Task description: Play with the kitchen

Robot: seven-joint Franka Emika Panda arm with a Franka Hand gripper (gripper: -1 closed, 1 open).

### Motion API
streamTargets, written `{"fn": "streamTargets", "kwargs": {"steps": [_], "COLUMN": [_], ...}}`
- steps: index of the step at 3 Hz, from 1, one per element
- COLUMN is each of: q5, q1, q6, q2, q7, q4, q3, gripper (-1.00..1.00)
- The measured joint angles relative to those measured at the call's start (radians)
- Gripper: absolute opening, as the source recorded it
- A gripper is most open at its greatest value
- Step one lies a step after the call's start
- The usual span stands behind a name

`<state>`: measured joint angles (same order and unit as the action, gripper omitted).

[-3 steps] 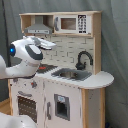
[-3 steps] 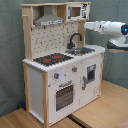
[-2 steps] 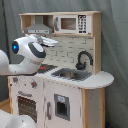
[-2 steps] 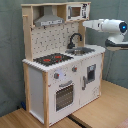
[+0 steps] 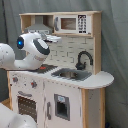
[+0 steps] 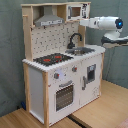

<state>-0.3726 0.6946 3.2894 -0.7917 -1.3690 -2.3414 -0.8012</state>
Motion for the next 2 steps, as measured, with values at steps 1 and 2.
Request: {"fn": "streamTargets", "kwargs": {"steps": [1, 2], "q5": [0.0, 0.0], "q1": [0.043, 0.106], "q6": [-0.001, -0.002], "q2": [0.039, 0.07], "q7": [-0.026, -0.04], "q4": [0.072, 0.148], "q3": [-0.043, -0.074], "gripper": [1.0, 1.0]}}
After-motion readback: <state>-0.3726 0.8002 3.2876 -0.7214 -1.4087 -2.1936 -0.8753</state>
